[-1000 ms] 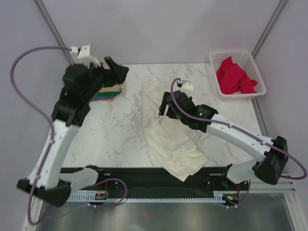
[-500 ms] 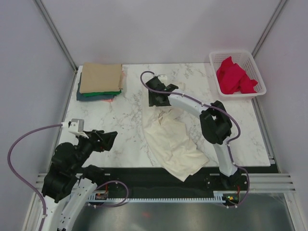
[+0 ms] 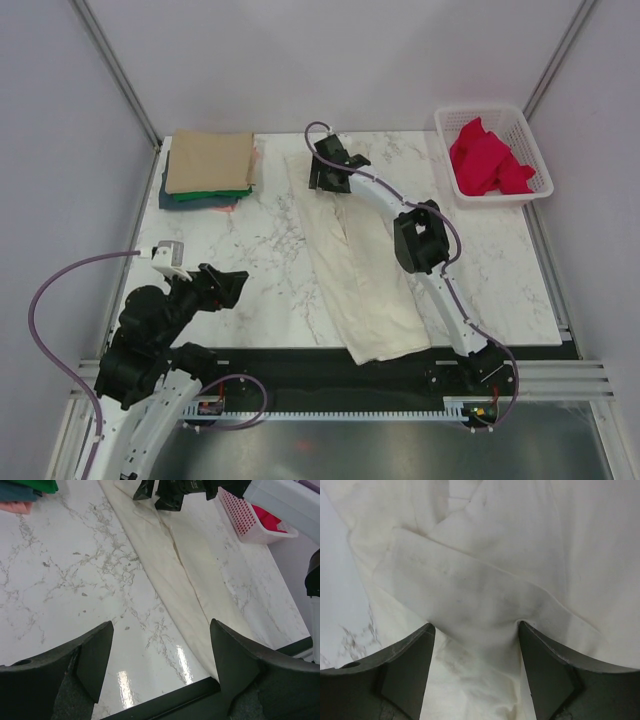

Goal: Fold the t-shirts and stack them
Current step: Fold the tshirt

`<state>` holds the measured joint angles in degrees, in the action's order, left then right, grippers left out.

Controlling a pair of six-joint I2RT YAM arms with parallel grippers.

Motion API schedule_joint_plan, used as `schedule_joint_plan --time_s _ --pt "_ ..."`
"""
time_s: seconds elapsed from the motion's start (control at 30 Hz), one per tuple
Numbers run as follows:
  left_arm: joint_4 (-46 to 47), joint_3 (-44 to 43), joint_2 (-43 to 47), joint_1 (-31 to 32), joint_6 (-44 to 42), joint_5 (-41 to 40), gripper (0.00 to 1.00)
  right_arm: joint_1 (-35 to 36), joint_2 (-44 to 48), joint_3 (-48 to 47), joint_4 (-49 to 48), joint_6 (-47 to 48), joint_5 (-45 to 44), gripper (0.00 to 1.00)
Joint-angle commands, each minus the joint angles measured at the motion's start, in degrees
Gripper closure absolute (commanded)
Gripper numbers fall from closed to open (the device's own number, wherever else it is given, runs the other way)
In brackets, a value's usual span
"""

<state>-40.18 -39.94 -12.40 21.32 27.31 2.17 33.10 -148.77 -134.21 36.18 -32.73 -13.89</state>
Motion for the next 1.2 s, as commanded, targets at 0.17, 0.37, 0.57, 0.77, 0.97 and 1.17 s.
schedule_joint_plan --time_s 0.17,0.37,0.57,0.77,0.97,1.17 --pt "1.95 -0.13 0.37 -5.49 1.08 5.73 0.13 -8.31 -11.72 -6.07 -9.99 -8.12 1.95 0.22" --pt "2.04 -0.13 -1.92 -6.11 0.9 6.88 0.09 -9.11 -11.1 -4.04 -11.92 -17.79 -4.93 0.22" --pt "2.04 0.04 -3.85 -6.73 1.16 6.44 0.09 -7.52 -7.07 -3.78 -19.48 -13.86 4.74 0.14" --pt "1.34 -1.88 -15.88 -8.05 0.21 7.74 0.05 -11.04 8.56 2.53 -18.96 -7.18 8.44 0.07" --pt "8.01 1.97 -24.13 -5.25 8.96 11.89 0.05 -12.53 39.39 38.05 -17.11 -0.85 1.68 0.03" --pt "18.47 4.97 -33.37 12.32 17.15 3.11 0.05 -12.62 67.61 68.52 -10.09 -3.65 -0.35 0.05"
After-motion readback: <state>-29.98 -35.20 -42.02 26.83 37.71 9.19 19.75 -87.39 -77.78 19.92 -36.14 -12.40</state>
